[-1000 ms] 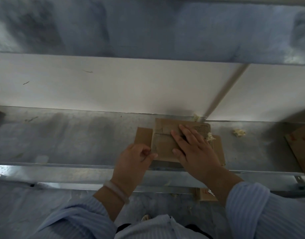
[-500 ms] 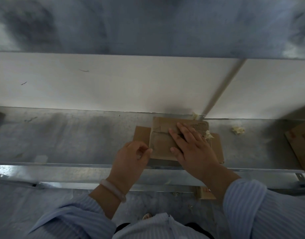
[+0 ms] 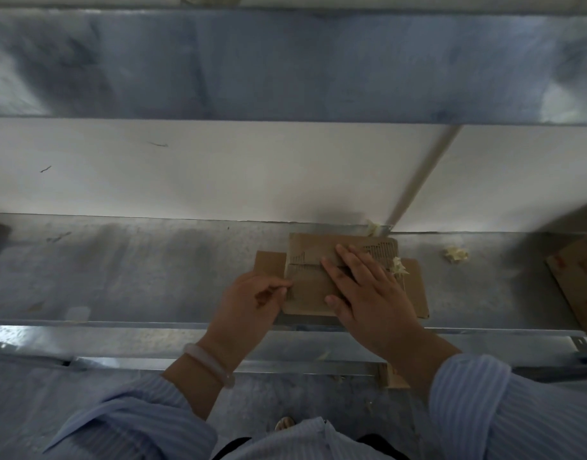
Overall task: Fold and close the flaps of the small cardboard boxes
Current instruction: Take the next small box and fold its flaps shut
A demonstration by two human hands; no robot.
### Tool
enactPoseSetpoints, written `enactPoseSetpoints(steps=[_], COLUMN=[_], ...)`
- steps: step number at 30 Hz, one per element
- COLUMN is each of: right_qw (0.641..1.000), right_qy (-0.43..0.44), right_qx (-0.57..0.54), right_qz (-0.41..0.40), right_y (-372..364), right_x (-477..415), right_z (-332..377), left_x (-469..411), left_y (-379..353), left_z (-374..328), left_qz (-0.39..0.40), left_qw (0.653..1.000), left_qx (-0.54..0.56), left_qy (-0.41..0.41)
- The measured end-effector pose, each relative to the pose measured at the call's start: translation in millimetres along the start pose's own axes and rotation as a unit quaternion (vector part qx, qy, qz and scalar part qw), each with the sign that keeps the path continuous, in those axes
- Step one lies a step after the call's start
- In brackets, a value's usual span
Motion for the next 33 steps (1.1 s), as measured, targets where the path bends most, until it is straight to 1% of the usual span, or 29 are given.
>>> enactPoseSetpoints(steps=[3, 5, 6, 7, 10, 12, 14, 16, 18, 19, 22, 24, 26, 30, 33], right_qw=[0.999, 0.998, 0.998, 0.998, 0.998, 0.996, 0.992, 0.993, 0.997, 0.997, 0.998, 0.998, 0.998, 0.997, 0.997], right_qy=[0.028, 0.04, 0.043, 0.045, 0.042, 0.019, -0.028, -0.059, -0.046, -0.035, -0.031, -0.031, -0.029, -0.04, -0.048], right_qx=[0.001, 0.007, 0.009, 0.007, -0.025, -0.08, -0.115, -0.101, -0.056, -0.033, -0.009, -0.009, -0.01, -0.015, -0.01], right_qz=[-0.035, -0.05, -0.053, -0.053, -0.039, -0.035, -0.038, -0.002, 0.038, 0.052, 0.059, 0.058, 0.062, 0.058, 0.062], right_y=[6, 9, 10, 10, 7, 10, 16, 12, 3, -1, -6, -5, -6, -8, -11], right_x=[9, 15, 17, 17, 13, 7, -1, -8, -14, -16, -16, -17, -20, -26, -28], right_z=[8, 13, 15, 15, 11, 5, -2, -5, 3, 7, 9, 7, 4, -2, -3], left_x=[-14, -22, -25, -26, -33, -33, -31, -30, -34, -36, -39, -43, -46, -44, -39], left_y=[-12, -26, -32, -35, -33, -32, -34, -37, -39, -41, -47, -47, -45, -41, -29], left_z=[15, 15, 9, 3, 3, 10, 15, 13, 17, 19, 16, 10, 7, 11, 13], left_qz=[0.047, 0.095, 0.116, 0.13, 0.111, 0.097, 0.09, 0.092, 0.092, 0.103, 0.16, 0.179, 0.171, 0.129, 0.063], left_qw=[0.993, 0.978, 0.972, 0.97, 0.973, 0.972, 0.963, 0.963, 0.968, 0.965, 0.945, 0.945, 0.946, 0.938, 0.954], left_qx=[0.064, 0.129, 0.155, 0.158, 0.161, 0.171, 0.202, 0.2, 0.172, 0.171, 0.2, 0.197, 0.208, 0.262, 0.241], left_qy=[0.09, 0.134, 0.135, 0.129, 0.119, 0.132, 0.157, 0.155, 0.157, 0.167, 0.203, 0.189, 0.179, 0.188, 0.169])
Point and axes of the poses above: each hand's wrist, its own x-axis away from the middle knuckle, its own y-axis out of the back of the hand, z = x × y, the point moved 9 cm from there along -x, towards the middle knuckle, and after that the axes turned 7 degrees about y, right-handed, at the moved point
